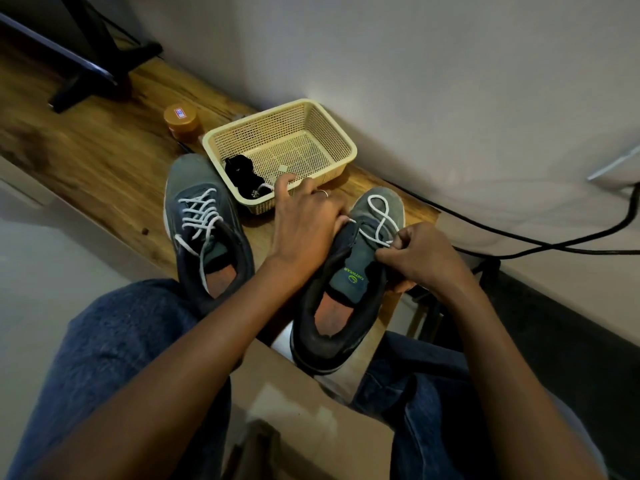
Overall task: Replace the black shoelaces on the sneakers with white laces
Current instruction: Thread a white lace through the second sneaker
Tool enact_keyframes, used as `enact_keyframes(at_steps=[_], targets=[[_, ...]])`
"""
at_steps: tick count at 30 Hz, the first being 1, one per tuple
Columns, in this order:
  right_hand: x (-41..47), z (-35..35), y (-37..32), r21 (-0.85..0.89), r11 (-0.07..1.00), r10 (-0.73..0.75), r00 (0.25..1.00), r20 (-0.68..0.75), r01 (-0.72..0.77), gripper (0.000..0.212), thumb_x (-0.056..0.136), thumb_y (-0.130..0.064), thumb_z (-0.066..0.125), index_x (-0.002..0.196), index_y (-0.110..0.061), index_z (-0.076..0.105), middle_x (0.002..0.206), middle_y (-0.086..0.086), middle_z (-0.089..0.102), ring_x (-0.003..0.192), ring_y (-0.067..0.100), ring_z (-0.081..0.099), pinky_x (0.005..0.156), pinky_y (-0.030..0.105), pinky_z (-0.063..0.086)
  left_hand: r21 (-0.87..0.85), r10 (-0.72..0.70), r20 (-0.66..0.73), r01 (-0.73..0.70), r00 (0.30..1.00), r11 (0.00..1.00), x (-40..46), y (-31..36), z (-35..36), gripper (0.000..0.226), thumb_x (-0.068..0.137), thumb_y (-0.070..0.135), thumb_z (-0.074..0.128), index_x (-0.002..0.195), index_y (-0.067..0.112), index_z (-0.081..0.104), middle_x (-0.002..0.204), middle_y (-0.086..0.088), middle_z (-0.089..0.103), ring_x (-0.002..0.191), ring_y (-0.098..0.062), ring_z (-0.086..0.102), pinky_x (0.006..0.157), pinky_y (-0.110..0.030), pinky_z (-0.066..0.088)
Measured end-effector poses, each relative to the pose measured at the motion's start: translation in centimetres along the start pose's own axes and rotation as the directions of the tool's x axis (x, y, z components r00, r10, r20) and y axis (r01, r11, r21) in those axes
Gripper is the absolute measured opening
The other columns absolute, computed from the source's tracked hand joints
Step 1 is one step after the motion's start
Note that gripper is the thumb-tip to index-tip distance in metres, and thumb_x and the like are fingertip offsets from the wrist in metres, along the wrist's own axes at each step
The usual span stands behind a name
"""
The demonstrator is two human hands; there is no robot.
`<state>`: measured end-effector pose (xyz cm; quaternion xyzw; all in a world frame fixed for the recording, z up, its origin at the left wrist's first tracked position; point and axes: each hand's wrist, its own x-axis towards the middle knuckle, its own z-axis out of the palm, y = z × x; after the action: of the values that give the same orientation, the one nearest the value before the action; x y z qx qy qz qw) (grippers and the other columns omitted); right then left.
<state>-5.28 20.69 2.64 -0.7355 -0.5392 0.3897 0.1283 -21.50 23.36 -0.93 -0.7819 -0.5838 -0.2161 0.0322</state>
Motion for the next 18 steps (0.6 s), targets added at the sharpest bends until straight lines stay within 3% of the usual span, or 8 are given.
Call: enact_keyframes(at_steps=[8,10,14,18], targets=[[-0.1,-0.3,-0.1,0.02,0.999,0.028,1.0,-0.003,-0.028,0.025,0.08,-0.013,0.07,0.063,-0.013,0.052,0.071,0.02,0.07,0.059,0.029,0.07,0.067,0.049,0.06,0.069,-0.301,-0.142,0.312,0.943,0.947,0.9,-3.2,-2.1,0.019,0.093,0.032,0.056,0.107,0.022,0.066,0.099,0.0,0.071,0.109,-0.024,0.052,0.1,-0.041,0.017],[0.0,-0.2,-0.2,0.016,1.0,0.013,1.0,0.004,-0.013,0.025,0.08,-0.013,0.07,0.063,-0.013,0.052,0.072,0.021,0.07,0.062,0.031,0.07,0.067,0.049,0.059,0.047,-0.265,-0.077,0.269,0.961,0.962,1.0,-3.2,-2.0,0.026,0.092,0.03,0.057,0.117,0.026,0.062,0.11,0.001,0.069,0.116,-0.024,0.047,0.102,-0.042,0.014],[0.2,-0.1,0.0,0.014,1.0,0.018,1.0,0.006,-0.018,0.028,0.079,-0.014,0.071,0.061,-0.014,0.049,0.067,0.018,0.067,0.067,0.034,0.07,0.07,0.052,0.058,-0.04,0.024,0.172,-0.017,0.985,0.999,0.8,-1.4,-1.2,0.04,0.089,0.03,0.061,0.128,0.037,0.055,0.129,0.011,0.059,0.131,-0.019,0.036,0.104,-0.041,0.006],[0.0,-0.1,0.0,-0.001,1.0,0.028,1.0,0.005,-0.028,0.025,0.077,-0.017,0.072,0.061,-0.013,0.053,0.075,0.022,0.07,0.07,0.034,0.07,0.073,0.055,0.057,-0.038,0.057,0.12,-0.053,0.991,0.998,0.2,-0.3,-0.5,0.02,0.087,0.039,0.064,0.103,0.029,0.071,0.101,0.006,0.072,0.116,-0.018,0.05,0.104,-0.041,0.005]])
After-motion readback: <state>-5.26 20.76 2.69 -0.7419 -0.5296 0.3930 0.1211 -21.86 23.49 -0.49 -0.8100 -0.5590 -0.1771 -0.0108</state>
